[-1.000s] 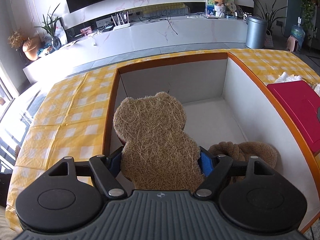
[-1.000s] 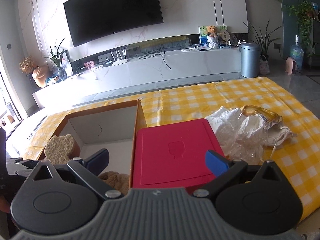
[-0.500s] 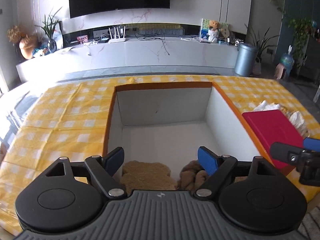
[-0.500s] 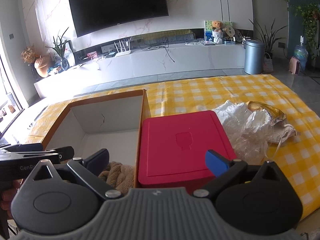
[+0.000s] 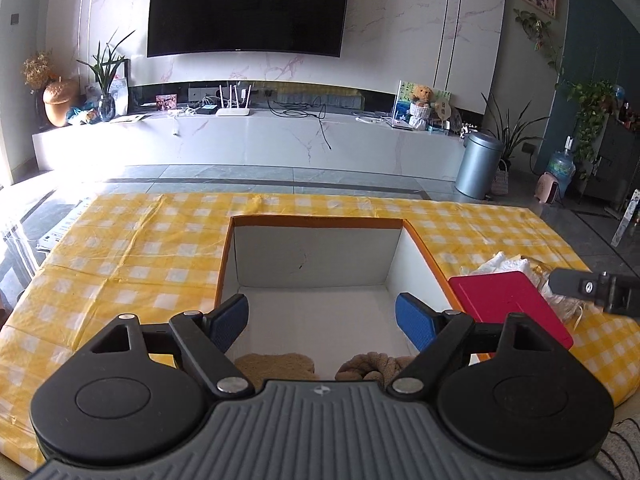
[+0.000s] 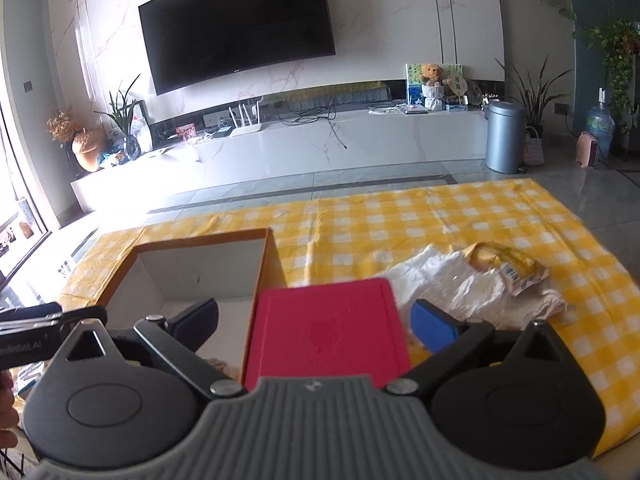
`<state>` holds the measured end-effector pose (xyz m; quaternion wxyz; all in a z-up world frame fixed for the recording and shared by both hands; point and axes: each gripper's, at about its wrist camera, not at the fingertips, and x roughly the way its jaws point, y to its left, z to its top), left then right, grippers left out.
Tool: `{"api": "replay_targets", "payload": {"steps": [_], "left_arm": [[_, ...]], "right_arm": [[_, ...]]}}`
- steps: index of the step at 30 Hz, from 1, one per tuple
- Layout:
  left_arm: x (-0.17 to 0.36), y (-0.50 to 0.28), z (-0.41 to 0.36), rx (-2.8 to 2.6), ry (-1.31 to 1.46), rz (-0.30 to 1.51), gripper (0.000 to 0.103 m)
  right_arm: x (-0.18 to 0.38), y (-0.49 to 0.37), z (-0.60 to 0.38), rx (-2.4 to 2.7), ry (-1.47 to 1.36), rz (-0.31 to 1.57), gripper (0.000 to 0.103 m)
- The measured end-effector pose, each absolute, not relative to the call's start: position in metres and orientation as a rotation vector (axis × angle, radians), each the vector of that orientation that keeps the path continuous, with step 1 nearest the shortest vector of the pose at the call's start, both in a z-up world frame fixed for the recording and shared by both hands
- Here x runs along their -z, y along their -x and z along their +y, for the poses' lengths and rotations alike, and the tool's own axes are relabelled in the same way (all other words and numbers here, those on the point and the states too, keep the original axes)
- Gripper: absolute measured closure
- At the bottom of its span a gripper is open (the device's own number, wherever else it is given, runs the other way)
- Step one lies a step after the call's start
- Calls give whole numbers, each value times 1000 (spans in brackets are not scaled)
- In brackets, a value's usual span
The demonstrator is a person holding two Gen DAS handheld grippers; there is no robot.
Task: Organize soft objects
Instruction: 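Move the right tool to the pile and grasp the clear plastic bag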
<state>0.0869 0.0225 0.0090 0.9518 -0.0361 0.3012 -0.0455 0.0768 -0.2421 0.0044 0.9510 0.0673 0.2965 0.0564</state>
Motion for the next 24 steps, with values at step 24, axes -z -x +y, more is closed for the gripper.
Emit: {"api": "replay_targets", "payload": {"steps": [24], "left_arm": [[15, -69, -120, 324, -247, 645, 5]], "right_arm": [[60, -118, -407, 245, -253, 695, 2]]}}
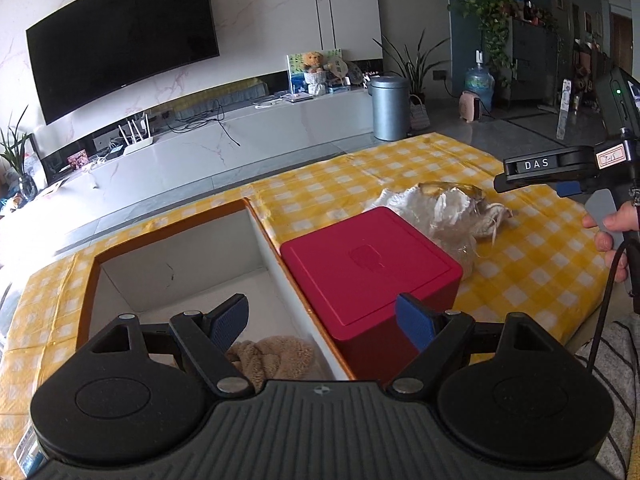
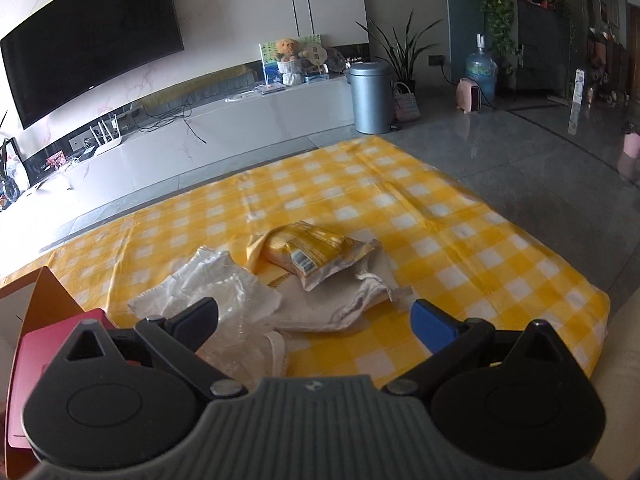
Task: Organize soft objects
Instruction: 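Move the right tool to the pile and grasp the clear plastic bag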
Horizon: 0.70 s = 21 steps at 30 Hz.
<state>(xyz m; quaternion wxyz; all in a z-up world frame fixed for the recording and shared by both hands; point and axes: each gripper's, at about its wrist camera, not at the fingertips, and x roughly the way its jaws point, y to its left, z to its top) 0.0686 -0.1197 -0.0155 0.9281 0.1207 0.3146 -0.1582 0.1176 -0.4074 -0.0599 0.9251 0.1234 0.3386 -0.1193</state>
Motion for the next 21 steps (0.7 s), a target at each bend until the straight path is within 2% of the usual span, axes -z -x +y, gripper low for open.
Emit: {"api": "replay_targets", "payload": {"steps": [5, 21], "left_arm": [[20, -80, -142, 349, -225, 715, 7], [30, -111, -207, 384, -247, 814, 7]], "right_arm": [[77, -118, -422, 277, -270, 744, 2], [106, -136, -446, 63, -564, 761, 3]]}}
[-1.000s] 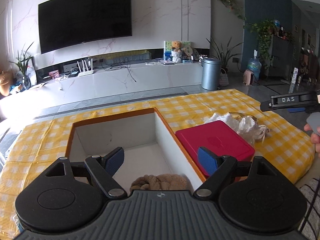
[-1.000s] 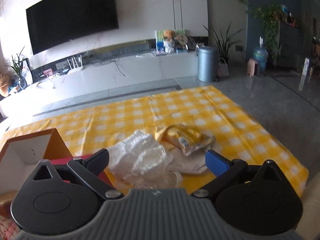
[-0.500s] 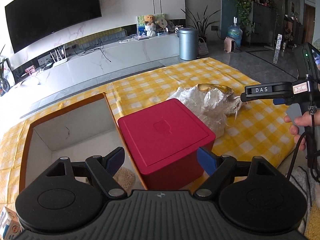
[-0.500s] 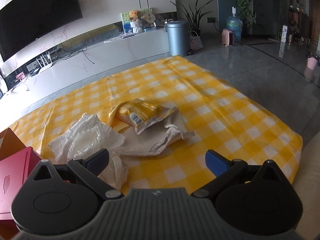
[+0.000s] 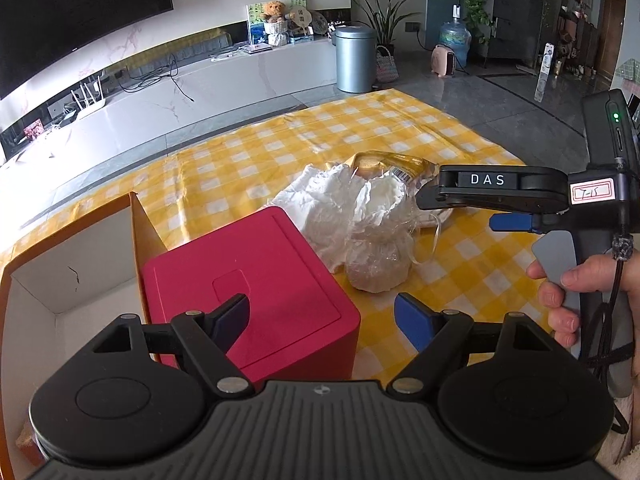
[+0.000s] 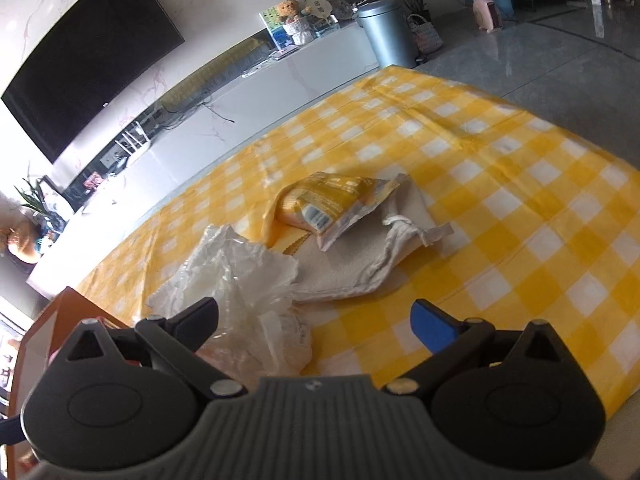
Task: Organize soft objects
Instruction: 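Move the right tool to the pile and grasp the clear plastic bag, then grasp the crumpled white paper with the left tool while the right tool holds the plastic bag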
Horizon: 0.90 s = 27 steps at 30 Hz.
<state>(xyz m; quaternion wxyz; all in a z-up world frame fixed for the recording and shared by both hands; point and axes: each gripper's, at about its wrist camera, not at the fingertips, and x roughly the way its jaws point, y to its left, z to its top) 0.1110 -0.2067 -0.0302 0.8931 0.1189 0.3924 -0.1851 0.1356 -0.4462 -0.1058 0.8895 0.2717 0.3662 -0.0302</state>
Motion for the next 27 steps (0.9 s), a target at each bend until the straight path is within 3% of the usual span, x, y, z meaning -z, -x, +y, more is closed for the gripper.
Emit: {"api": "replay_targets", "payload": {"steps": [5, 18, 19, 21, 22, 27], "left_arm": [[24, -115, -207, 352, -212, 815, 7], [-8, -100, -189, 262, -228, 806, 7], [-10, -99, -188, 256, -236, 803, 7], [-13, -96, -187, 243, -262, 795, 7], [-14, -95, -186, 235, -280, 790, 7], [-11, -101, -187, 211, -334, 806, 7]], "right_arm": [[105, -148, -426, -104, -526, 739, 3], [125, -184, -353, -140, 6, 766, 4], [126, -186, -351, -130, 45, 769, 6], [130, -190, -351, -107, 82, 791, 27], [132, -192, -354, -104, 70, 810, 33], [125, -184, -360, -101, 59, 783, 45]]}}
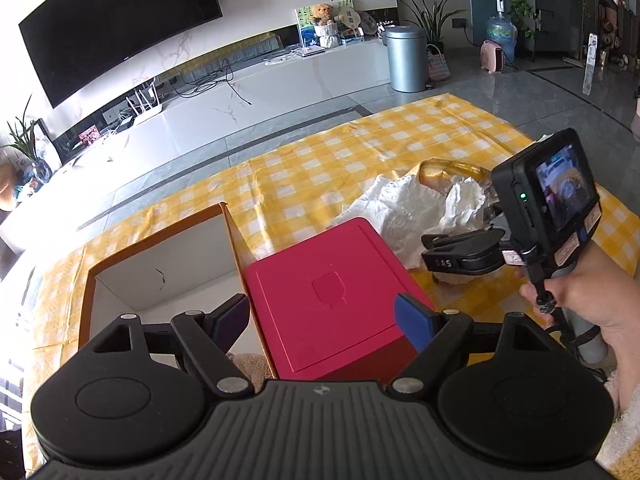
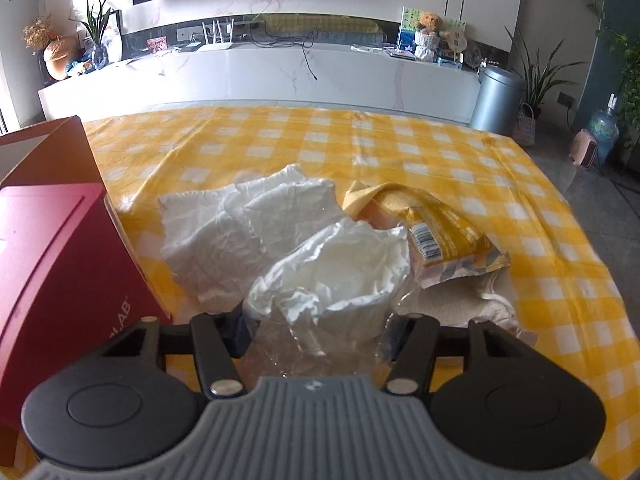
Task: Organize soft objects
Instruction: 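Grasp the crumpled white paper with the left tool while the right tool holds the plastic bag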
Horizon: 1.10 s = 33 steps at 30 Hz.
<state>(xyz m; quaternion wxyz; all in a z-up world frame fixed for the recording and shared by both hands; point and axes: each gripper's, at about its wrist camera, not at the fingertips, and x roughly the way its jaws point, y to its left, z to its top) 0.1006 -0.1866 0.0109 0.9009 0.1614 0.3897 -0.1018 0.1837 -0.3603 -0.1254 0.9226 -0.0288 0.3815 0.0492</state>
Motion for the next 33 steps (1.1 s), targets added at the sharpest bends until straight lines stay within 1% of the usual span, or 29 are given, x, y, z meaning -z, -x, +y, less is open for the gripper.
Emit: {"api": "replay_targets", "payload": {"steps": [9, 14, 17, 18, 23, 24, 25, 28, 33], "left_arm": [[-11, -135, -209, 252, -375, 799, 7], [-5, -171, -238, 302, -392, 804, 7], [1, -194, -251, 339, -391, 820, 7], [4, -202, -256, 352, -393, 833, 9], [18, -235, -284, 384, -408, 917, 9], [22, -241, -289, 385, -415, 931, 12], [26, -246, -294, 383, -431, 943, 12], [39, -263, -305, 422, -535, 976, 12], [72, -284, -320, 486, -701, 1058, 11]], "right_arm": [[93, -162, -399, -43, -153, 650, 46], [87, -157, -415, 63, -193, 588, 46], [89, -156, -425, 82, -237, 592, 46], [91, -156, -428, 85, -244, 594, 46], [91, -157, -430, 89, -260, 587, 46], [91, -156, -432, 85, -285, 589, 46], [92, -156, -436, 95, -317, 600, 46], [99, -153, -452, 106, -428, 618, 46], [104, -151, -465, 125, -510, 634, 46]]}}
